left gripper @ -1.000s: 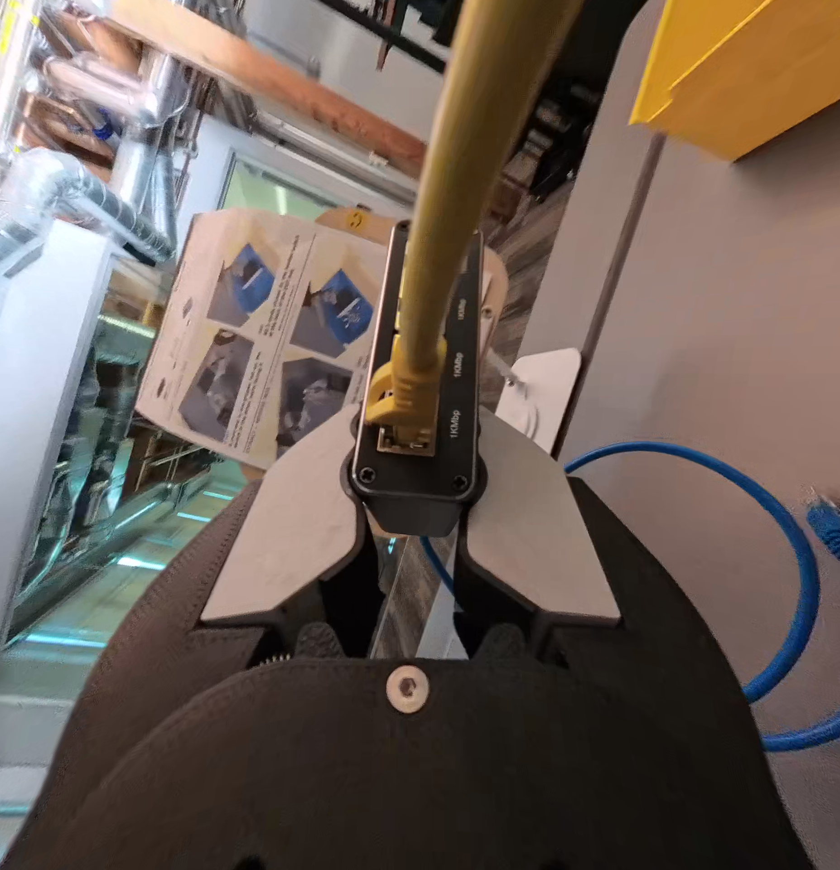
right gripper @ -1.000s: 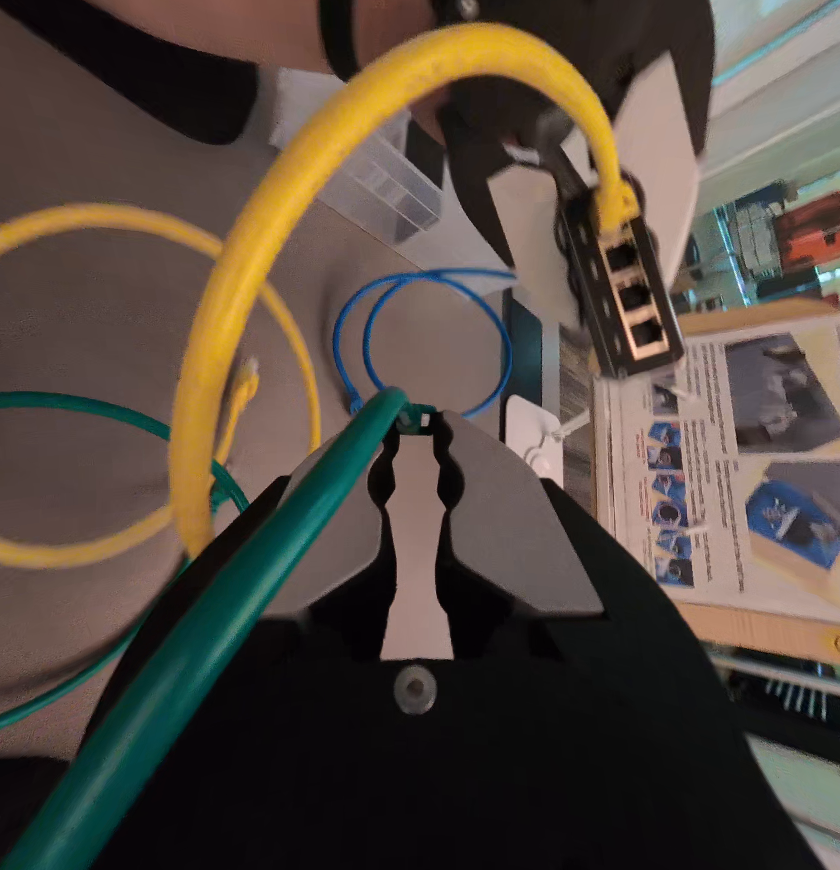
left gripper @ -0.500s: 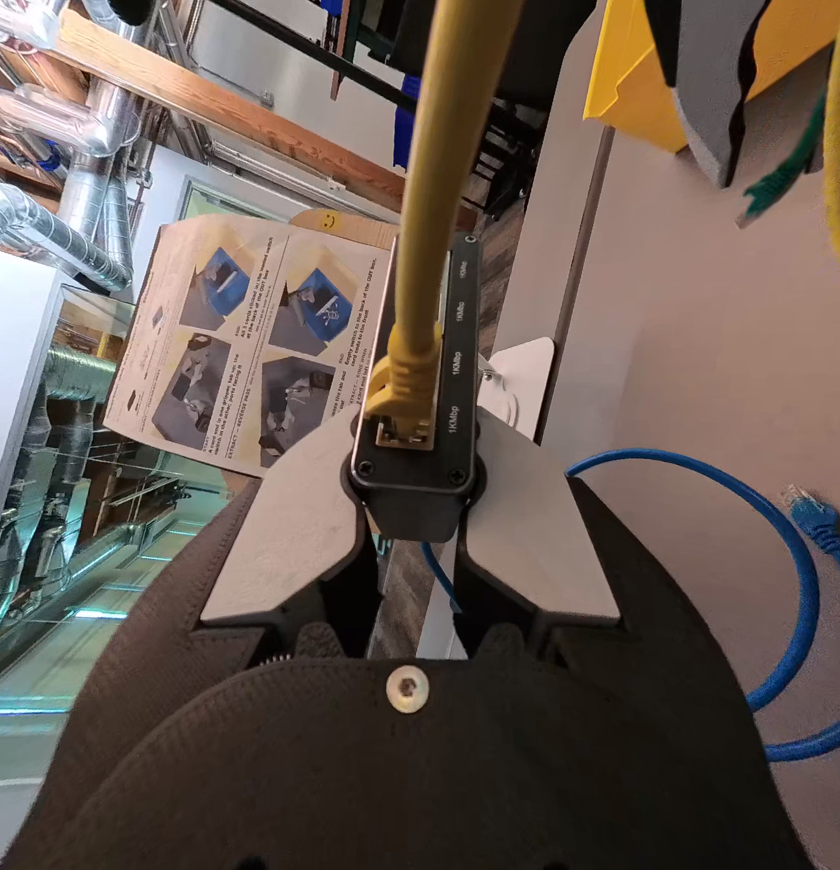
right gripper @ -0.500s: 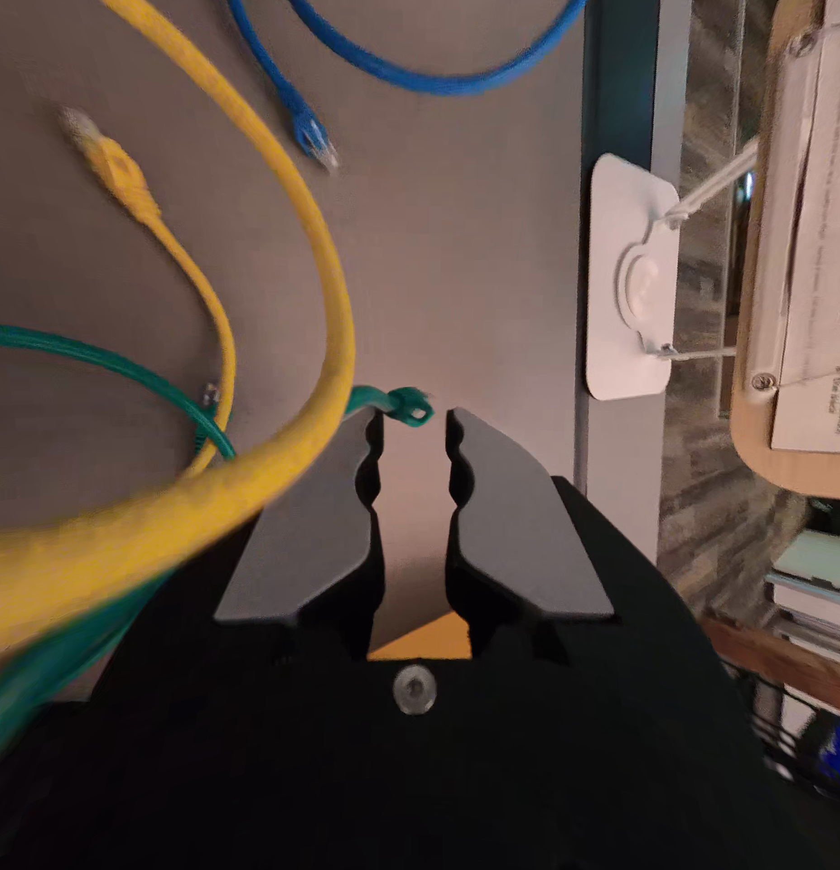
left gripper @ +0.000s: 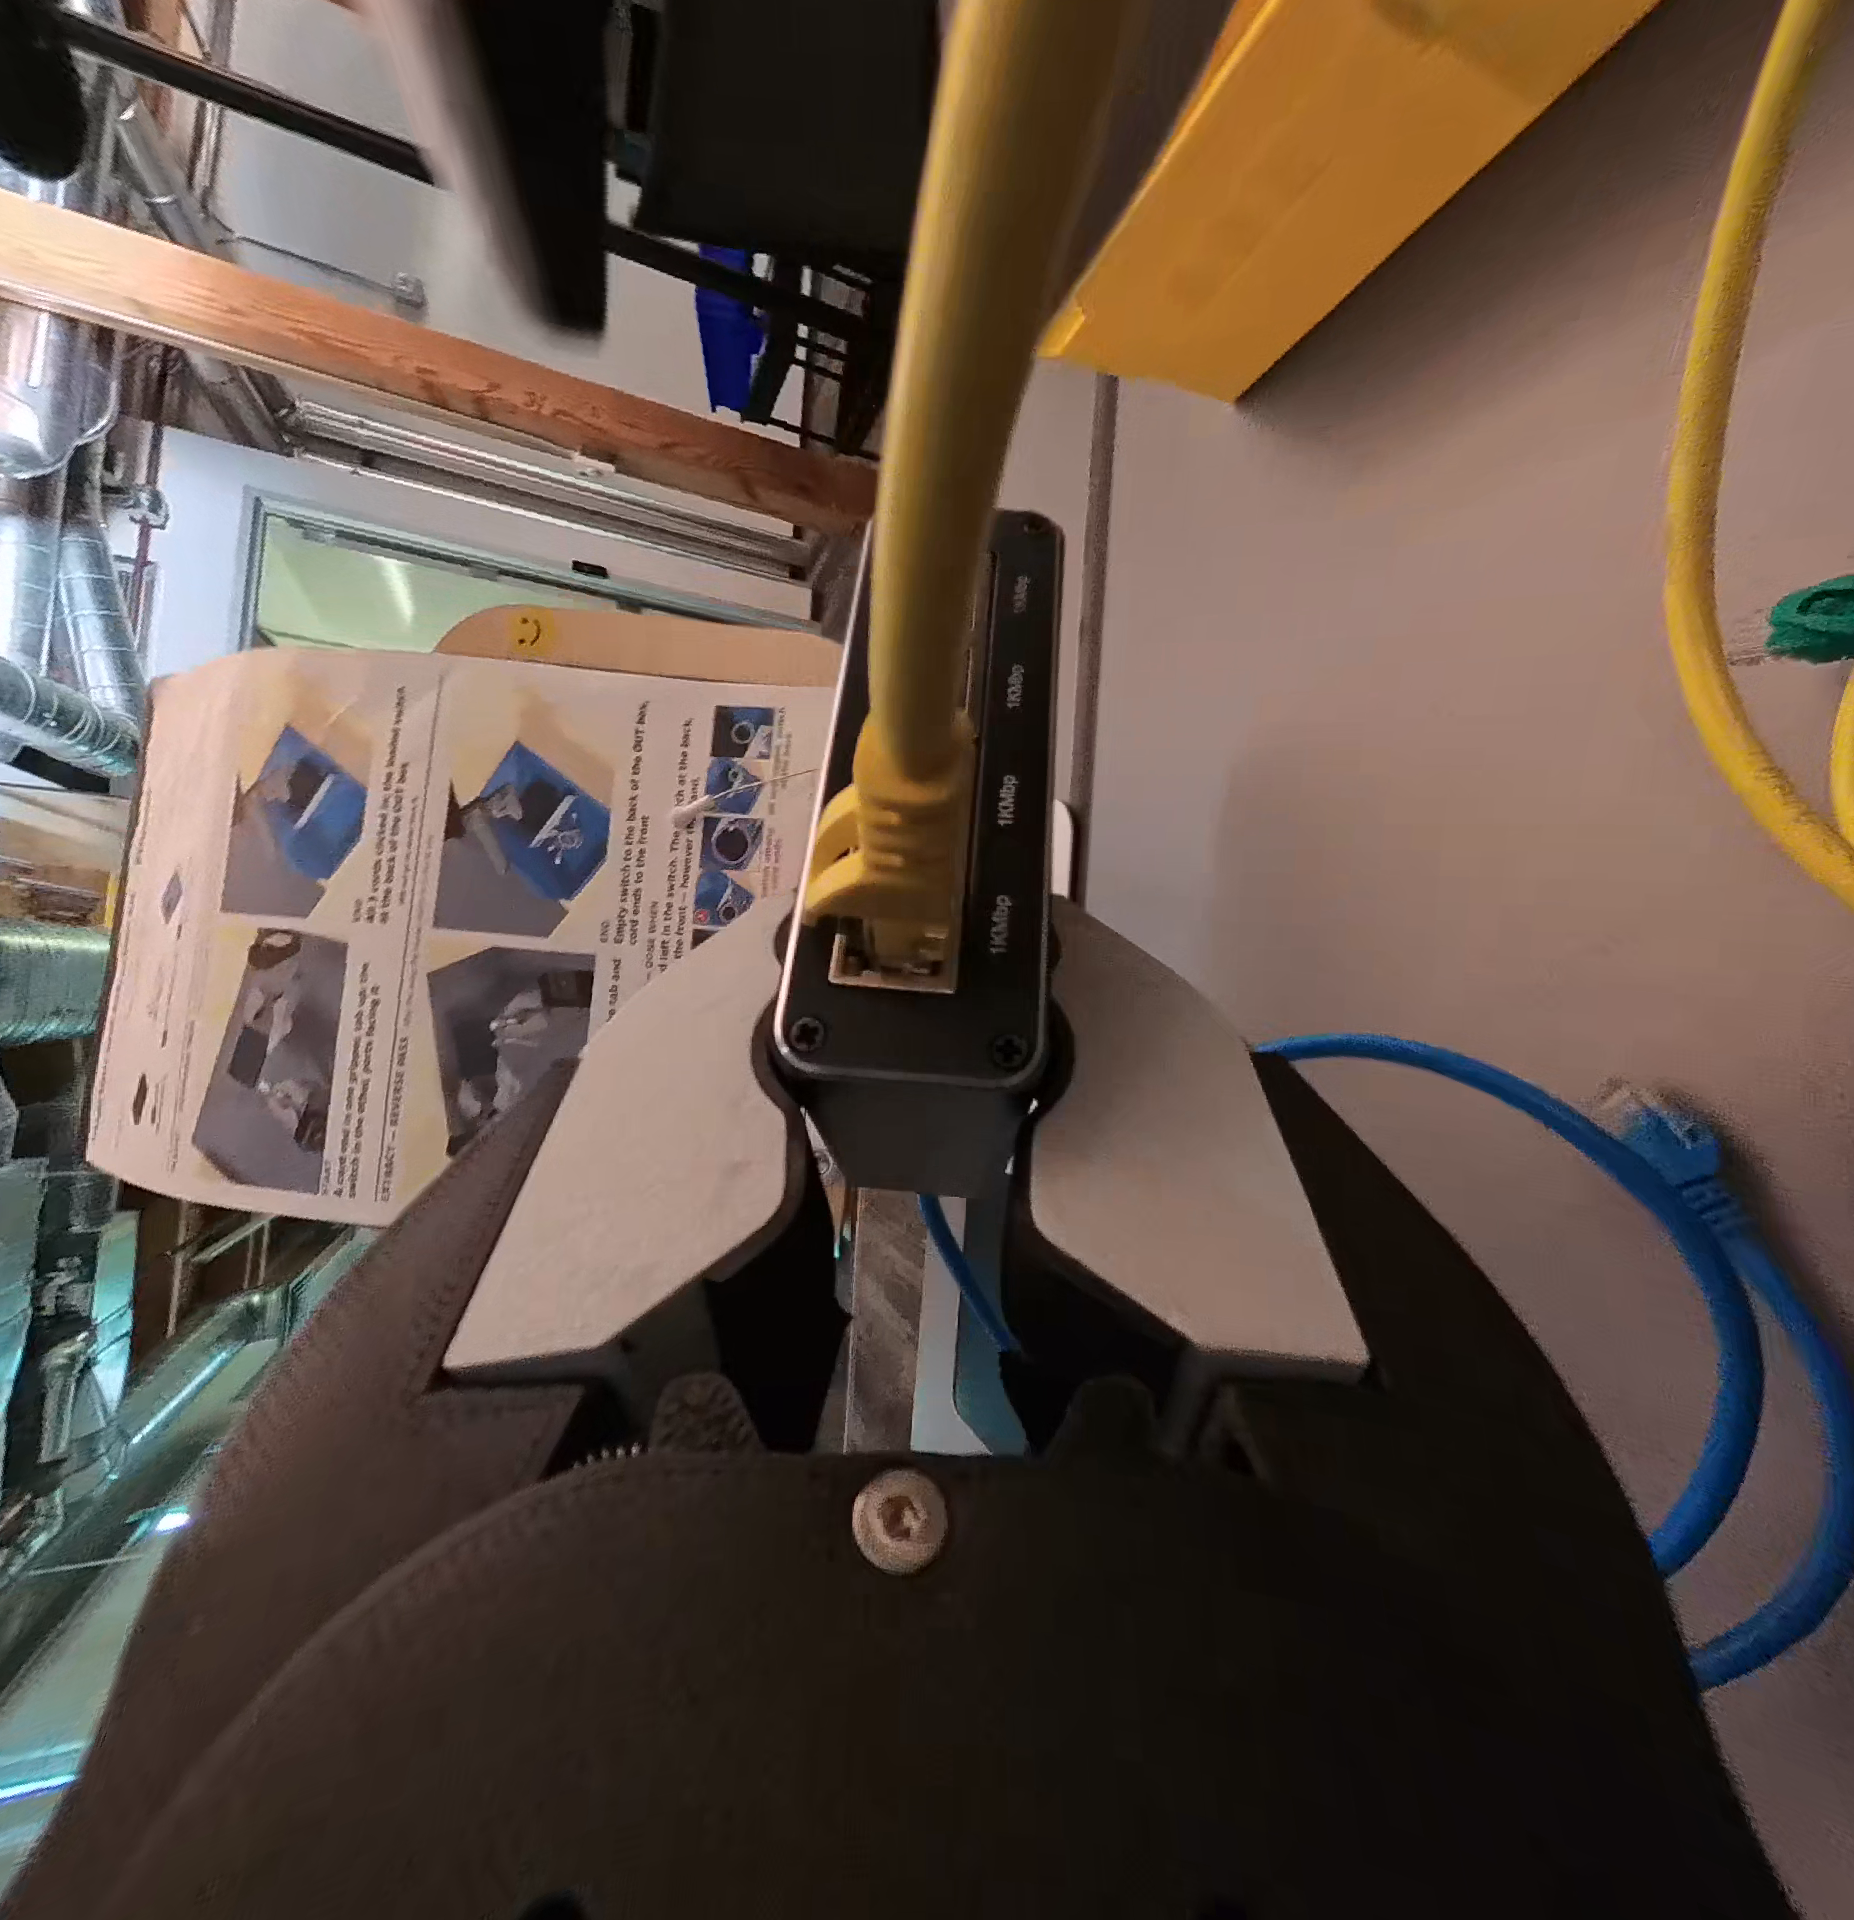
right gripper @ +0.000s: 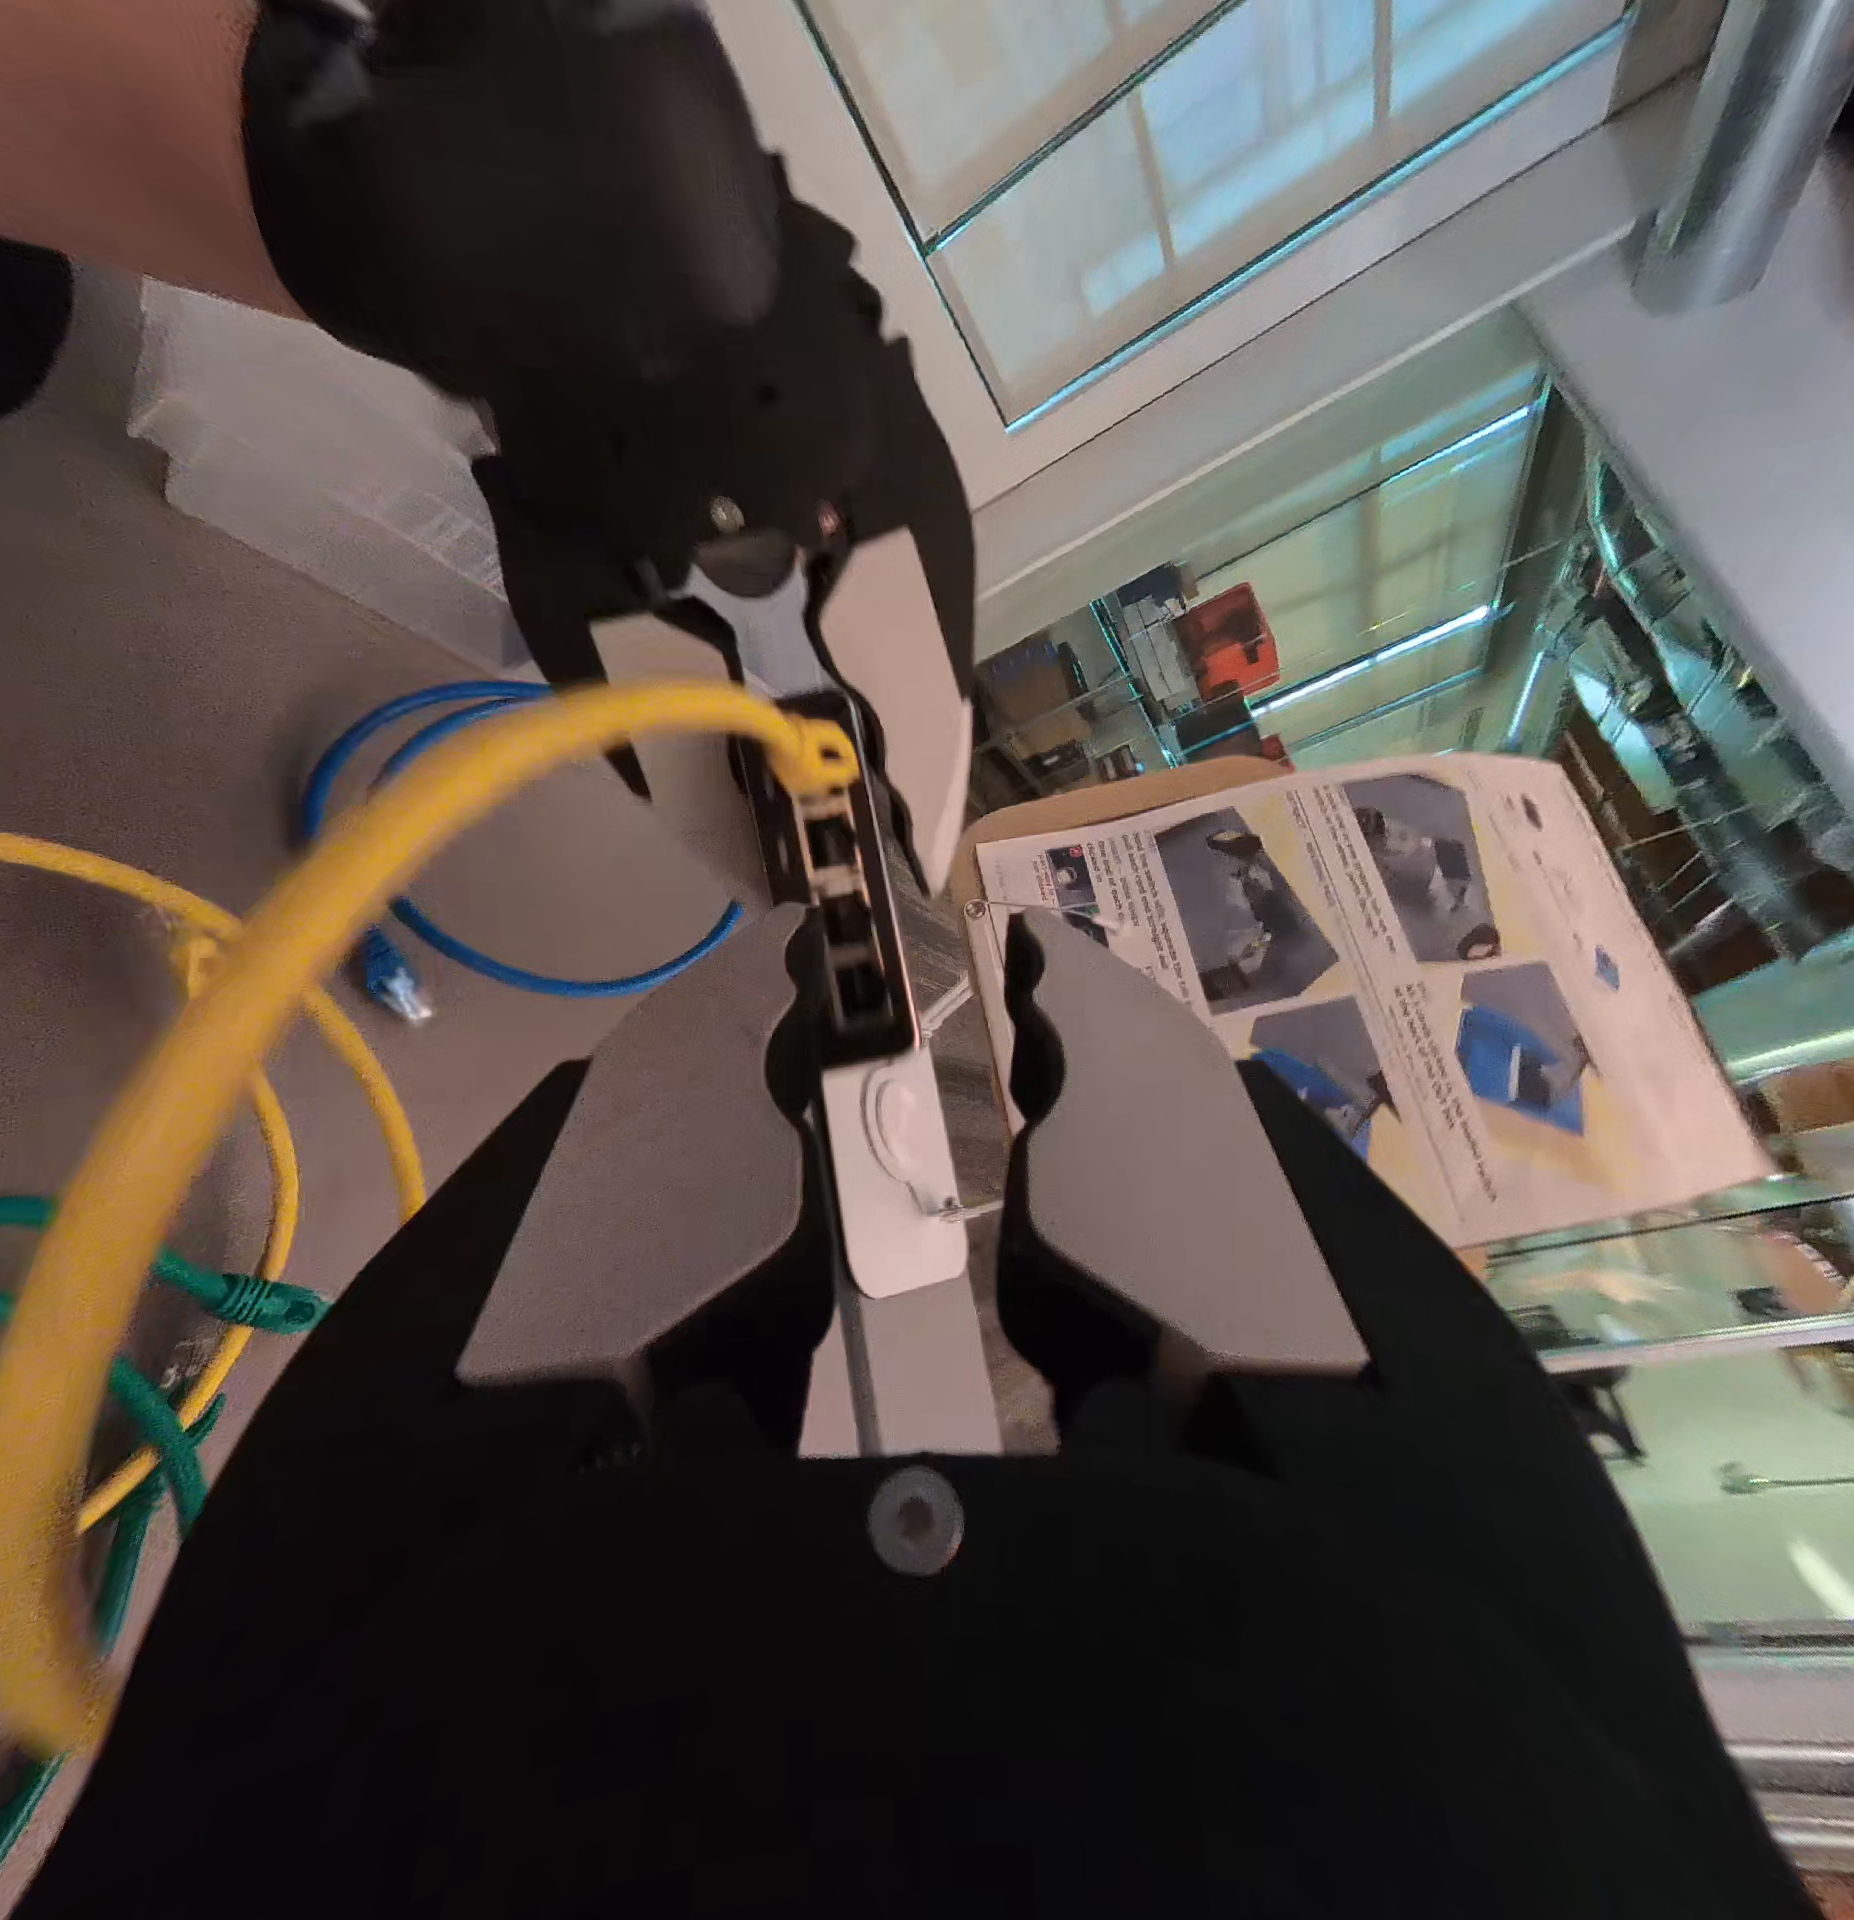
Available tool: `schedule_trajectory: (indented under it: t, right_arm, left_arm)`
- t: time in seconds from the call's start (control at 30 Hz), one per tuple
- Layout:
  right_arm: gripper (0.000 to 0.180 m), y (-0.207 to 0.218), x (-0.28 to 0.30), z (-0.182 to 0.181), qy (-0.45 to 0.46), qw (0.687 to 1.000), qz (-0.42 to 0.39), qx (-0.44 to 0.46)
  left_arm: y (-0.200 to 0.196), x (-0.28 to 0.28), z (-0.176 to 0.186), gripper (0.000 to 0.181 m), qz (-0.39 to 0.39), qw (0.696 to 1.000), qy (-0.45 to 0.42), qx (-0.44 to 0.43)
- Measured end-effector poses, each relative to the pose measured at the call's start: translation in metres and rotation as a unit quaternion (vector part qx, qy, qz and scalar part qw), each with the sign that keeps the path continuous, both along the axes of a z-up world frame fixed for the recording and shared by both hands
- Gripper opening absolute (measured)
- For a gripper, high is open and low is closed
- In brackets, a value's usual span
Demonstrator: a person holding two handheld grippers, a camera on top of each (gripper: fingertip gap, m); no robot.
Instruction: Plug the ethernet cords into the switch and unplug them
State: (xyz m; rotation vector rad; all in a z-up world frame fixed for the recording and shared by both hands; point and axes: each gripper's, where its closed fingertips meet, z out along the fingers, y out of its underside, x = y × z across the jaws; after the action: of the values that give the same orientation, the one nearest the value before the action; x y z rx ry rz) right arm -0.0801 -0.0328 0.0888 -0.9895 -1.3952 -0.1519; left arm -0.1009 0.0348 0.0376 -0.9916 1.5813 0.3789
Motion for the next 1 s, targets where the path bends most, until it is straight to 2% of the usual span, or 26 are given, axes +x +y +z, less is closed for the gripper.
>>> schedule_trajectory:
  t: [0.23, 0.3, 0.67, 0.87, 1.0]
  right_arm:
    - [0.019, 0.001, -0.019, -0.027, -0.076, 0.997, -0.020, 0.012]
    - [0.025, -0.003, -0.022, -0.033, -0.088, 0.996, -0.002, -0.003]
    - [0.014, 0.000, -0.025, -0.034, -0.091, 0.996, -0.012, 0.015]
    - [0.016, -0.002, -0.018, -0.036, -0.091, 0.995, -0.011, -0.030]
    - [0.016, 0.000, -0.015, -0.048, -0.113, 0.991, -0.018, -0.075]
  left_arm:
    - [-0.007, 0.014, -0.015, 0.036, 0.002, 0.999, 0.032, -0.006]
    - [-0.010, 0.016, -0.016, 0.036, -0.003, 0.999, 0.029, -0.015]
    - [-0.011, 0.021, -0.018, 0.037, 0.006, 0.999, 0.035, -0.006]
    - [-0.010, 0.027, -0.010, 0.037, 0.015, 0.999, 0.024, 0.046]
    - [-0.008, 0.028, -0.023, 0.037, 0.014, 0.998, 0.055, 0.033]
